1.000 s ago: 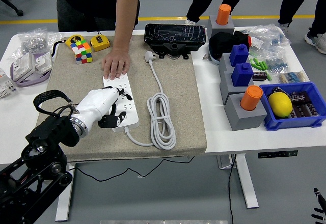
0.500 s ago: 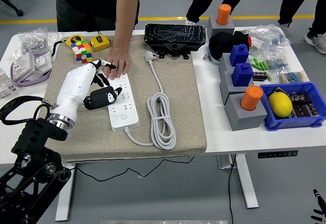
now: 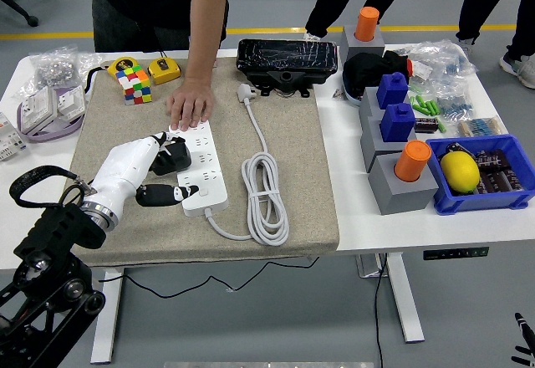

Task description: Pick up the plug,place it near the board,insert it into the board,press the button

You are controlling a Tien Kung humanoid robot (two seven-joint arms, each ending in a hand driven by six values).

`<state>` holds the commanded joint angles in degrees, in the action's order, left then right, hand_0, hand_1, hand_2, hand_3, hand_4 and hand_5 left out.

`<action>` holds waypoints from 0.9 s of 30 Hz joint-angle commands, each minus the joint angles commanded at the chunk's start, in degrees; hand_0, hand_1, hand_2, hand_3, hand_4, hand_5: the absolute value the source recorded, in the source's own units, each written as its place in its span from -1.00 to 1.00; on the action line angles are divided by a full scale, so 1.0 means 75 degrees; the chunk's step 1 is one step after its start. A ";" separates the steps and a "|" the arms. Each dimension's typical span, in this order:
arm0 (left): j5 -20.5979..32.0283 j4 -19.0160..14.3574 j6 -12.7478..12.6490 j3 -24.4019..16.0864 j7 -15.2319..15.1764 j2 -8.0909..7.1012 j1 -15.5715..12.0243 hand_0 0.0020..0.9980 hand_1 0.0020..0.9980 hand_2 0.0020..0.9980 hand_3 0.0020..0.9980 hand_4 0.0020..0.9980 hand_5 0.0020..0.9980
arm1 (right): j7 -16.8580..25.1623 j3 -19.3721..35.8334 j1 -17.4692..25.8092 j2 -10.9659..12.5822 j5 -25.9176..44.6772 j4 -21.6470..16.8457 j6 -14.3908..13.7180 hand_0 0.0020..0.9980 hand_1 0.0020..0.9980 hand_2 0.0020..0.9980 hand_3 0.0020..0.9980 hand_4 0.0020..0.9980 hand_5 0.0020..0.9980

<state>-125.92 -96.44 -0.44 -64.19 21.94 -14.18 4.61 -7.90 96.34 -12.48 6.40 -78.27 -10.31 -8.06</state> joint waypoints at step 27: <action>0.0261 0.0627 0.1173 0.0662 0.0247 -0.0011 0.0335 -0.71 -0.94 -0.75 0.53 0.37 -1.00 | 0.0018 0.0022 -0.0070 0.0013 0.0005 0.0000 -0.0016 1.00 0.70 0.50 0.56 1.00 1.00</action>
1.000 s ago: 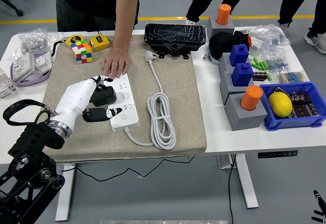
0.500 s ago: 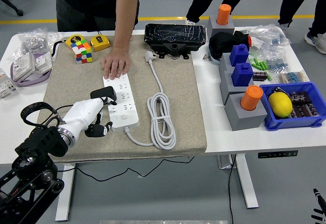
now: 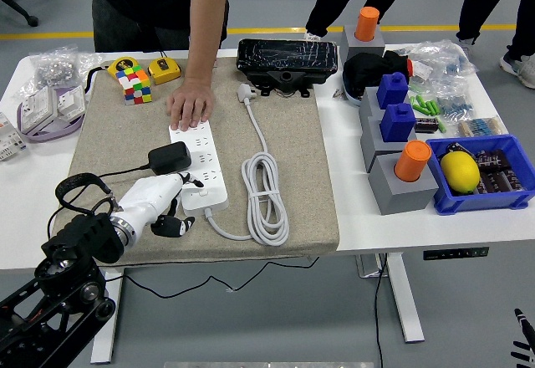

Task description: Pick up the plug,place it near the board,insert it into the board,press the button

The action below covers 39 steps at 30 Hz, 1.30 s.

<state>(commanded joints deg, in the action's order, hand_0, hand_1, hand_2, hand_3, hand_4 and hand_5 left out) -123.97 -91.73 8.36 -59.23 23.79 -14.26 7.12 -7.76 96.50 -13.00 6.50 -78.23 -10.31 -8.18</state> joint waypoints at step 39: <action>0.0091 0.0419 0.0013 0.0287 -0.0017 0.0034 0.0000 -0.71 -0.95 -0.76 0.49 0.31 -1.00 | 0.0006 0.0029 0.0042 -0.0003 -0.0024 0.0000 -0.0049 1.00 0.69 0.49 0.56 1.00 1.00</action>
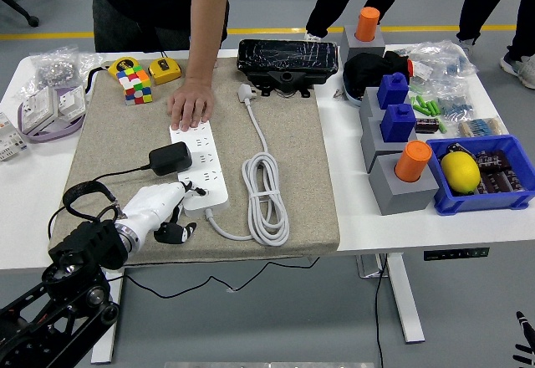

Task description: Pick up the plug,place it near the board,insert it into the board,press the button

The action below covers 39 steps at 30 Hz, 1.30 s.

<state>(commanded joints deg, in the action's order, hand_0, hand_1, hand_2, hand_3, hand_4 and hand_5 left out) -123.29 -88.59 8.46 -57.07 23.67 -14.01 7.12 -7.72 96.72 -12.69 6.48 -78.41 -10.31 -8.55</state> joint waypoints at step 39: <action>0.2588 0.1432 -0.0929 -0.1670 -0.2429 0.0606 0.1287 1.00 1.00 1.00 1.00 1.00 -0.09 | -0.0033 -0.0045 -0.0023 -0.0043 0.0017 0.0000 -0.0013 1.00 0.69 0.49 0.55 1.00 1.00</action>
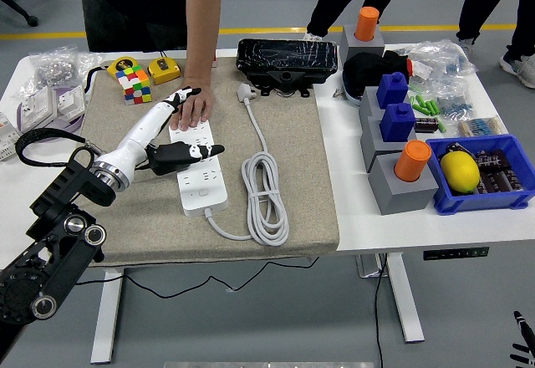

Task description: Pick up the plug,place it near the board,insert it into the board,press the button

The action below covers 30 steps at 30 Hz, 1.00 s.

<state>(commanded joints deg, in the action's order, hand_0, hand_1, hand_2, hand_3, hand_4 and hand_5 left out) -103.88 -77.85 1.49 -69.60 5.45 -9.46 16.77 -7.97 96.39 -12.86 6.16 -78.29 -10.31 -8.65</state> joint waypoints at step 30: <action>-0.1749 0.1688 -0.0554 0.0335 0.0177 0.0037 0.0399 0.43 0.58 0.55 0.54 1.00 -0.47 | 0.0009 0.0024 -0.0002 0.0003 0.0001 0.0000 -0.0025 1.00 0.69 0.49 0.56 1.00 1.00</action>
<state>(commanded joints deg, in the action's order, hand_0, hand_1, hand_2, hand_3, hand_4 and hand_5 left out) -117.00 -65.19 -2.66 -67.09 6.78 -9.18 19.76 -7.90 96.57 -12.88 6.18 -78.28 -10.31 -8.83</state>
